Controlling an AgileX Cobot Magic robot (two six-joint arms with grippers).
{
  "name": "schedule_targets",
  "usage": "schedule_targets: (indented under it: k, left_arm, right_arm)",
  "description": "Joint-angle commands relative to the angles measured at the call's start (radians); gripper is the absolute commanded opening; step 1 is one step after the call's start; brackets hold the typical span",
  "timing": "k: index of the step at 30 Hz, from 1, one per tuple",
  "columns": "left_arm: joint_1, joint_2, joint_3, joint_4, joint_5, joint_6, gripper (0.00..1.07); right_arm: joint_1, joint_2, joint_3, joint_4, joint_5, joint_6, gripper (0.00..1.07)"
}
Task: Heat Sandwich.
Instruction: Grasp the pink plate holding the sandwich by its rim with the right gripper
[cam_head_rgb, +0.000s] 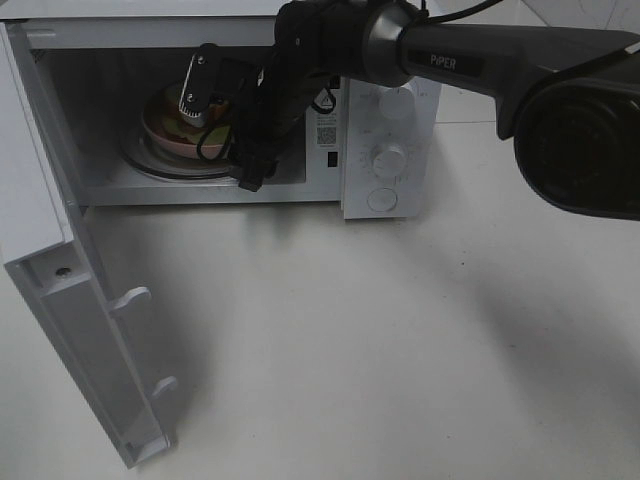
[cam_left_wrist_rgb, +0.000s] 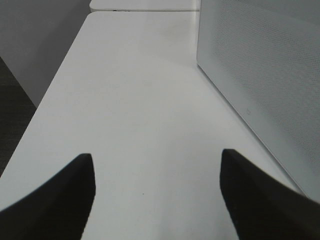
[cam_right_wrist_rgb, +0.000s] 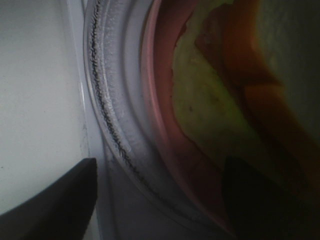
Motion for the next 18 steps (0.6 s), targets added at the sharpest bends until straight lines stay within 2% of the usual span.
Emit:
schedule_targets:
  k: [1, 18]
  left_arm:
    - [-0.007, -0.016, 0.002, 0.004, -0.014, -0.004, 0.68]
    - [-0.007, -0.016, 0.002, 0.004, -0.014, -0.004, 0.68]
  right_arm:
    - [-0.008, 0.010, -0.007, 0.009, -0.011, -0.004, 0.68]
    - [-0.032, 0.037, -0.007, 0.010, -0.027, -0.004, 0.68]
